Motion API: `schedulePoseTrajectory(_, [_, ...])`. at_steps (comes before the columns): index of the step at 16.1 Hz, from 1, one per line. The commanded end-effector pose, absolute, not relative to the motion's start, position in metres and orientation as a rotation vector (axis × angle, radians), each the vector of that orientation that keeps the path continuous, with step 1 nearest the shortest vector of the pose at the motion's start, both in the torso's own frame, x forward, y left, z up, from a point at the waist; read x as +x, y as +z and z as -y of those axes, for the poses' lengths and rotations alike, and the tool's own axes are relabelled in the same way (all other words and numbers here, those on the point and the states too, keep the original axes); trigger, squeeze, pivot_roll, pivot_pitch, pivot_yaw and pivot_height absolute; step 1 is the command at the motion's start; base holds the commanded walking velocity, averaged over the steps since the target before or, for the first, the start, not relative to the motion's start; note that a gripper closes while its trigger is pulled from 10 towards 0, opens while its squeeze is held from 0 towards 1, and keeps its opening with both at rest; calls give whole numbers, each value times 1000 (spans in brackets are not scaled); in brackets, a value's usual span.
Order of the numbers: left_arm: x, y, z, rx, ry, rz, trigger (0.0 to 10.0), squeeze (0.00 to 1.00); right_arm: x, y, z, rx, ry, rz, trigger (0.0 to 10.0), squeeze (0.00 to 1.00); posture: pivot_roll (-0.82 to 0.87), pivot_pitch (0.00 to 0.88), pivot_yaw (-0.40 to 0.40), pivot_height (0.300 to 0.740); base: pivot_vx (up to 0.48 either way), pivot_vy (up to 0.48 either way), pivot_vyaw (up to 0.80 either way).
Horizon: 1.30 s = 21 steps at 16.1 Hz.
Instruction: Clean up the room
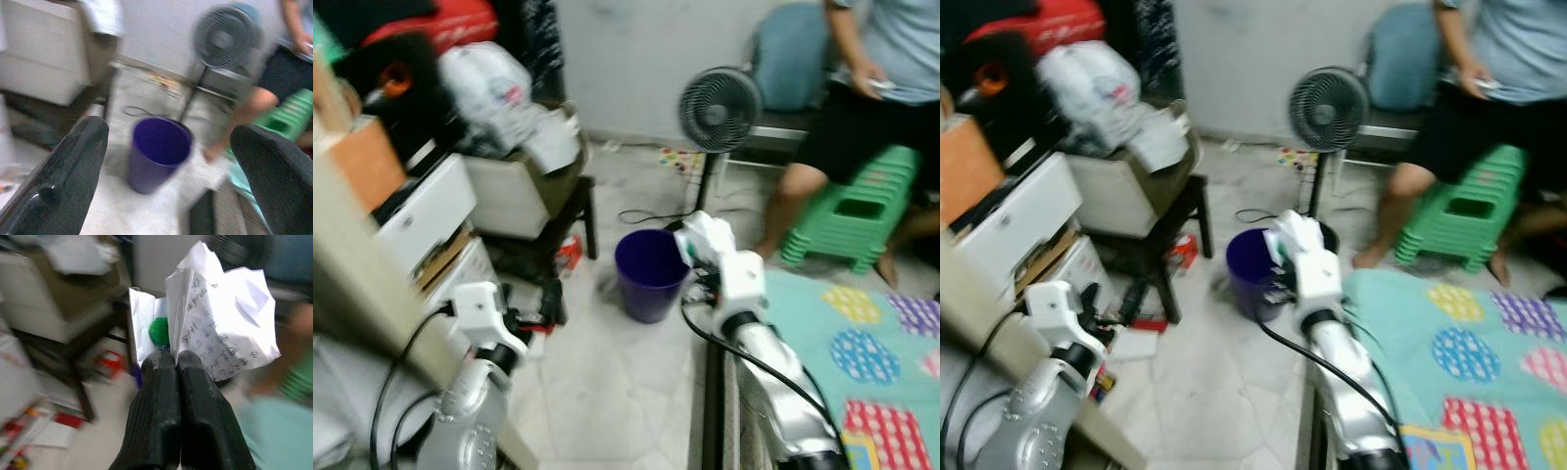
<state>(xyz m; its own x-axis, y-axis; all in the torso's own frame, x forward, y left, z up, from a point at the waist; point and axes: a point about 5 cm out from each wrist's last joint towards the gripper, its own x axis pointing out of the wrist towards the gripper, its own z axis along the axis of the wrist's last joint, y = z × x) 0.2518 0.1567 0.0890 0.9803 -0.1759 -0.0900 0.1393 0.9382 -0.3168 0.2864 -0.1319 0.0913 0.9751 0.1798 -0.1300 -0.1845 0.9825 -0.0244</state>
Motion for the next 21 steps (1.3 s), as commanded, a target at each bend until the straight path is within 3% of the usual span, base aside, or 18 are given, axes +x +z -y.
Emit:
schedulePoseTrajectory(1, [251, 91, -156, -303, -169, -110, 10000, 0, 286, 91, 134, -31, 171, -135, 10000, 0, -42, 0, -2, 740, 0, 0, 0])
schedulePoseTrajectory(8, [252, 92, -155, -307, -177, -108, 10000, 0, 286, 90, 134, -35, 175, -135, 10000, 0, -47, 0, -2, 740, 136, 0, 0])
schedulePoseTrajectory(12, [252, 92, -155, -305, -180, -110, 10000, 0, 285, 90, 133, -35, 176, -134, 10000, 0, -47, 0, -1, 740, 338, 0, 800])
schedulePoseTrajectory(16, [252, 92, -154, -304, -184, -110, 10000, 0, 285, 90, 133, -30, 173, -137, 10000, 0, -48, 0, 1, 740, 337, 0, 111])
schedulePoseTrajectory(21, [252, 92, -153, -321, -177, -105, 10000, 0, 285, 90, 133, -33, 174, -140, 10000, 0, -47, 0, 0, 740, 0, 0, 0])
